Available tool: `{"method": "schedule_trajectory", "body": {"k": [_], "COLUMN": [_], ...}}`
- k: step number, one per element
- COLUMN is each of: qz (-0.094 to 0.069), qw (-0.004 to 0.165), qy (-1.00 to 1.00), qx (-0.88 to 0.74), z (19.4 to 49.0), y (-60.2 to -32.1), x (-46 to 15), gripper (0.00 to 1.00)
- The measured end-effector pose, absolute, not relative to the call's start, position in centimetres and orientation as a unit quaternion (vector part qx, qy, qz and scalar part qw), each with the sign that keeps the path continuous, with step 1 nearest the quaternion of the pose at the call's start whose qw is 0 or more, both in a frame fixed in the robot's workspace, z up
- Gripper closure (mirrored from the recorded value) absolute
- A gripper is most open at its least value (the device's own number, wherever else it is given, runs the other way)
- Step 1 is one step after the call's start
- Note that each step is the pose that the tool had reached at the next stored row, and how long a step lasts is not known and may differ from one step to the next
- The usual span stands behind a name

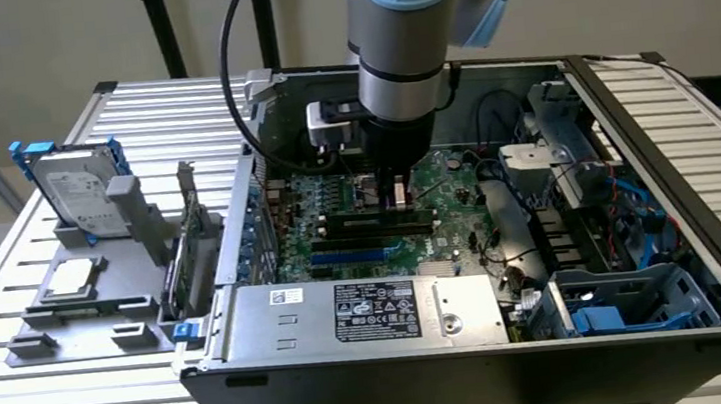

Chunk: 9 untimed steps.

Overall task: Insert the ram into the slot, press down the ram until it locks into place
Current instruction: 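Insert the ram into the slot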

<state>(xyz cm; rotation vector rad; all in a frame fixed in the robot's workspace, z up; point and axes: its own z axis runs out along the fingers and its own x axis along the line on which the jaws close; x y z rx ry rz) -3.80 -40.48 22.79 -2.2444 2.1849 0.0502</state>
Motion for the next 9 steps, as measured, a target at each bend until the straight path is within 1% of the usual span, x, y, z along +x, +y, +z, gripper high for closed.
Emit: {"method": "schedule_trajectory", "body": {"k": [9], "qz": [0.015], "qw": [0.005], "qy": [0.699], "qx": [-0.715], "z": [22.58], "y": [-40.43], "x": [-3.83], "gripper": [0.87]}}
